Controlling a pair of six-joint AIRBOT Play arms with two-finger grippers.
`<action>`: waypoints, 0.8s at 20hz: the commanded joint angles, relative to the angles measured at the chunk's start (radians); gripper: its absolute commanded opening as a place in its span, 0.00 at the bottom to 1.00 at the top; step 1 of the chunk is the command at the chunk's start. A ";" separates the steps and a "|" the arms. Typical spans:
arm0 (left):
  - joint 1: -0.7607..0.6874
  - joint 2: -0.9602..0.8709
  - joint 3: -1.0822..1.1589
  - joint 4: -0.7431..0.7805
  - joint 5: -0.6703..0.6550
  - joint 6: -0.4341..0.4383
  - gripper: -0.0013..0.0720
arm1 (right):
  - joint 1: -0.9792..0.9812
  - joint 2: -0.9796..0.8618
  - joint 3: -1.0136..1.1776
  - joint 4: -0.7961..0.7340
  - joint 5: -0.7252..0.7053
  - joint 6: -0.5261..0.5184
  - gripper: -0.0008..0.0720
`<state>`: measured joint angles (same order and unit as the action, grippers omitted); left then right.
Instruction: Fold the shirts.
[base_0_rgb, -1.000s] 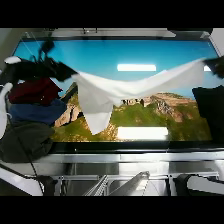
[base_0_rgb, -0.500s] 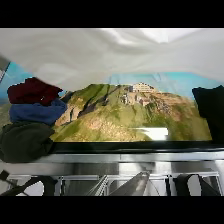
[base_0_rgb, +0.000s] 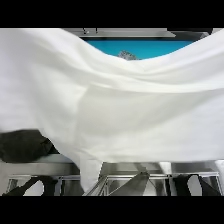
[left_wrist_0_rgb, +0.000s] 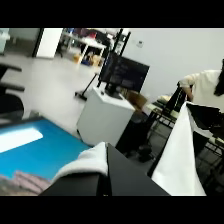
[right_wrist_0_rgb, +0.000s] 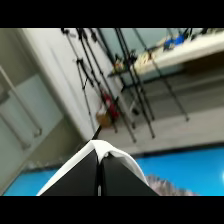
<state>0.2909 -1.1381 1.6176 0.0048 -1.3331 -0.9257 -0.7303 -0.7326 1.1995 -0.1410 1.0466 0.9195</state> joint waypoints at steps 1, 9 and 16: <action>-0.210 -0.225 -0.052 0.280 0.086 0.001 0.06 | 0.159 -0.208 -0.121 -0.069 -0.002 -0.041 0.03; -0.229 -0.981 0.295 0.306 0.075 -0.142 0.49 | 0.320 -0.897 -0.164 0.048 -0.529 -0.274 0.56; -0.046 -0.976 0.359 0.354 -0.188 -0.323 0.49 | 0.234 -0.888 -0.051 -0.023 -0.302 -0.322 0.80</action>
<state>0.1856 -2.1258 1.9987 0.3153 -1.3884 -1.1717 -0.4561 -1.6348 1.1259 -0.1200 0.6468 0.6250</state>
